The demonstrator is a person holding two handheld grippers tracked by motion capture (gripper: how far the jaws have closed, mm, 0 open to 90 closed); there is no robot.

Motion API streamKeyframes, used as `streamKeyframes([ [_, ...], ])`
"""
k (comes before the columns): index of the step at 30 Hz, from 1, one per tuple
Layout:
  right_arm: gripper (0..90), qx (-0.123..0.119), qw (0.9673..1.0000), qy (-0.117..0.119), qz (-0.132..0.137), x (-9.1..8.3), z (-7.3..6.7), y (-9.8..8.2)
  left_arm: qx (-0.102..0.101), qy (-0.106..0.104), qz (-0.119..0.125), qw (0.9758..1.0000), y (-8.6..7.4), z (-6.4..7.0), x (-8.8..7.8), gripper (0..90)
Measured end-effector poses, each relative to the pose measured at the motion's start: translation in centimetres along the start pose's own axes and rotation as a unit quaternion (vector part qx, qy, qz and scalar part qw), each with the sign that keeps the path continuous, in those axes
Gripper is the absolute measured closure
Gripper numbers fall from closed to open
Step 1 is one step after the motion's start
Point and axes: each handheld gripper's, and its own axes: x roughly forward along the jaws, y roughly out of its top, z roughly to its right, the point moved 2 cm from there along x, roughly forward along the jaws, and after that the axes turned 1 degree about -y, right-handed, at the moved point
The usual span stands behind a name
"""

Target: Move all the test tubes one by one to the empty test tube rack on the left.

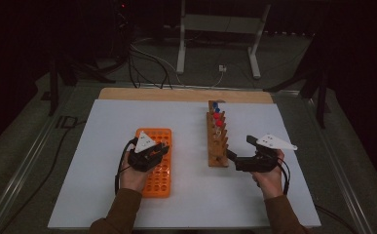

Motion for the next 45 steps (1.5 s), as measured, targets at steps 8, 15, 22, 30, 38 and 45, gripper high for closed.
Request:
streamKeyframes([
  [8, 0.3, 0.001, 1.0000, 0.001, 0.001, -0.2, 0.2, -0.1, 0.021, 0.014, -0.049, 0.9985, 0.0, 0.4, 0.6, 76.6],
  [15, 0.3, 0.000, 1.0000, 0.003, 0.002, -0.1, 0.1, -0.2, 0.025, 0.016, -0.064, 0.9975, -0.1, 0.5, 0.7, 77.1],
  [22, 0.3, -0.001, 1.0000, 0.003, -0.001, 0.0, 0.0, -0.2, 0.033, 0.022, -0.083, 0.9957, -0.1, 0.7, 1.0, 77.1],
  [30, 0.3, -0.004, 1.0000, 0.004, -0.002, 0.1, -0.2, -0.2, 0.031, 0.022, -0.096, 0.9947, -0.2, 0.7, 1.2, 77.0],
  [38, 0.3, -0.007, 1.0000, 0.003, -0.002, 0.2, -0.2, -0.2, 0.003, 0.008, -0.060, 0.9982, -0.2, 0.1, 0.4, 67.6],
  [45, 0.3, -0.006, 1.0000, 0.001, -0.001, 0.4, -0.1, 0.1, -0.026, -0.011, 0.003, 0.9996, 0.0, -0.4, -1.1, 53.5],
])
